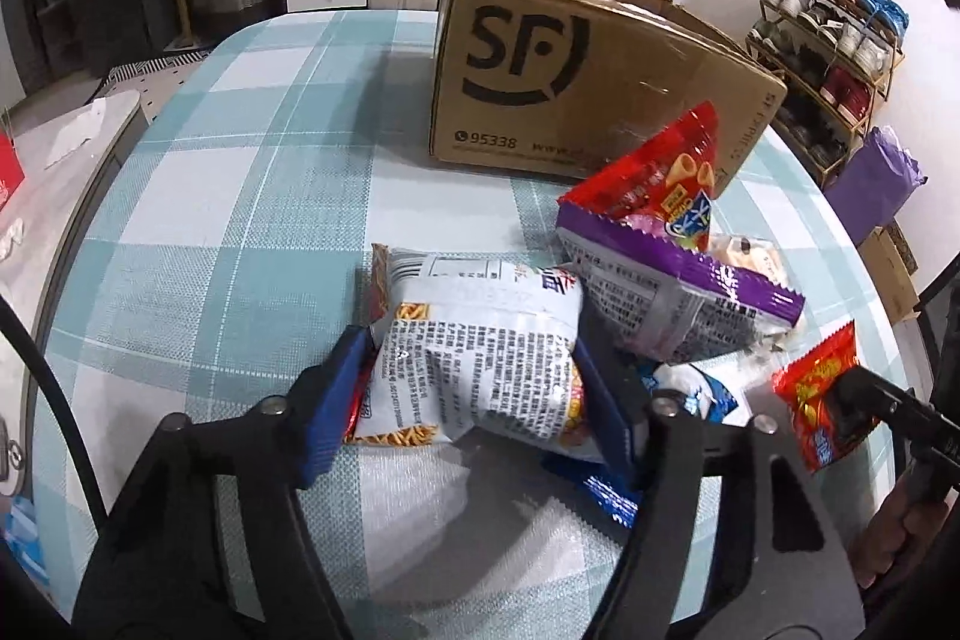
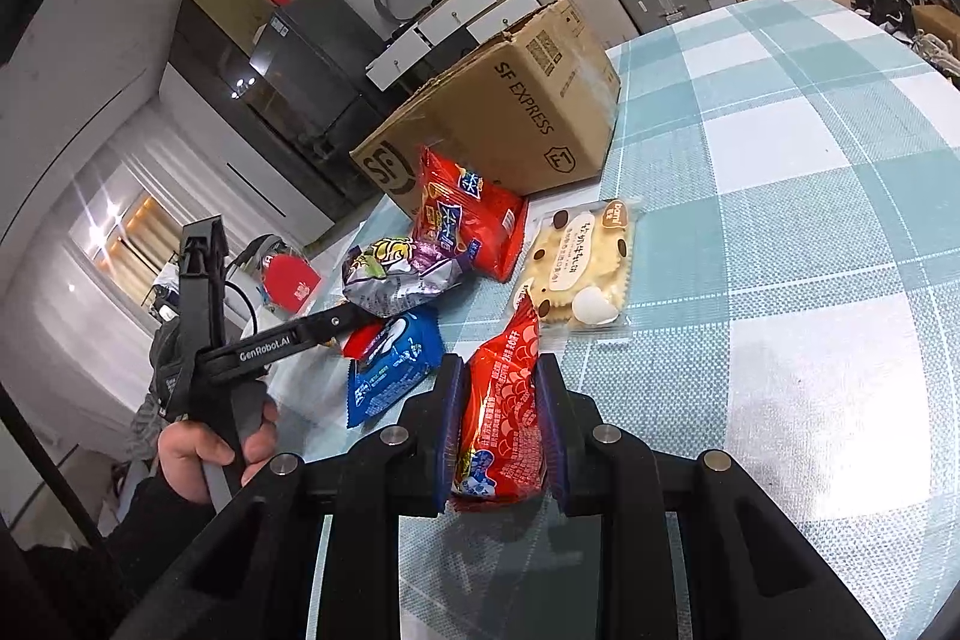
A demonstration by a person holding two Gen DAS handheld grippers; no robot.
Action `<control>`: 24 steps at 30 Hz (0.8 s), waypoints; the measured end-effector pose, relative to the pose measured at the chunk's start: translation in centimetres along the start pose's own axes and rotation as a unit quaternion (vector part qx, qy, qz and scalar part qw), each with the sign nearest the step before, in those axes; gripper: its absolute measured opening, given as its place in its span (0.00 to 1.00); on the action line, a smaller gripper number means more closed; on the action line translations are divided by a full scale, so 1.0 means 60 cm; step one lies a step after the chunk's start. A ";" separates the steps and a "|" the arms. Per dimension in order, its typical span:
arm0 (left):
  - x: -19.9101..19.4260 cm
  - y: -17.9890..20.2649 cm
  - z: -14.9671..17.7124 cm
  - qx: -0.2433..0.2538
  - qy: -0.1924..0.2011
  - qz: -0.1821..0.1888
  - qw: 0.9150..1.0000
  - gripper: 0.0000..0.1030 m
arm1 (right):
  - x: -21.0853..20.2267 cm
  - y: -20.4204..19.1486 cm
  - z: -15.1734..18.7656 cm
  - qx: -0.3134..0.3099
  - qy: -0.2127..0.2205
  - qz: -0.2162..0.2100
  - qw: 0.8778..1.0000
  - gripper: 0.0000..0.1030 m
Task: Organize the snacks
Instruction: 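Grasp a red wafer bag with the right gripper while the left gripper grasps a white chip bag, then carry both bags over the cardboard box and lower them inside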
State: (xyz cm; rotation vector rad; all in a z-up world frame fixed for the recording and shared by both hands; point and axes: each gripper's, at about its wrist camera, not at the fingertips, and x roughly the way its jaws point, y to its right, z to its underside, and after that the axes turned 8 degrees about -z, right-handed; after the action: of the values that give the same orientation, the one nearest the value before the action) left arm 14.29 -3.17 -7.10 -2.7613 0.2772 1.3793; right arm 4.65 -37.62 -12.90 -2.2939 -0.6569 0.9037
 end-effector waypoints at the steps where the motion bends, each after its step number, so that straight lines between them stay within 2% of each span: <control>1: -0.004 -0.001 0.002 -0.004 0.002 -0.007 1.000 0.61 | -0.001 0.000 0.000 0.001 0.001 -0.001 1.000 0.23; 4: -0.019 -0.016 0.009 -0.024 0.011 -0.042 0.999 0.60 | -0.005 0.002 0.001 0.002 0.007 -0.001 1.000 0.23; 9: -0.048 -0.038 0.015 -0.042 0.016 -0.051 0.998 0.60 | -0.010 0.001 0.004 0.002 0.015 -0.003 1.000 0.23; 18: -0.123 -0.031 0.040 -0.029 0.042 -0.049 0.998 0.60 | -0.015 -0.017 0.008 -0.017 0.012 0.005 1.000 0.23; 24: -0.183 0.000 0.056 -0.009 0.067 -0.027 0.997 0.60 | -0.043 -0.055 -0.006 -0.040 0.029 -0.001 0.999 0.23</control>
State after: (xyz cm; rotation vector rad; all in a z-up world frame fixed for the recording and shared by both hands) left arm 5.18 -1.23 -0.39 -2.8577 0.1941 1.1941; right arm 2.49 -36.99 -9.38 -2.3800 -0.6809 0.8204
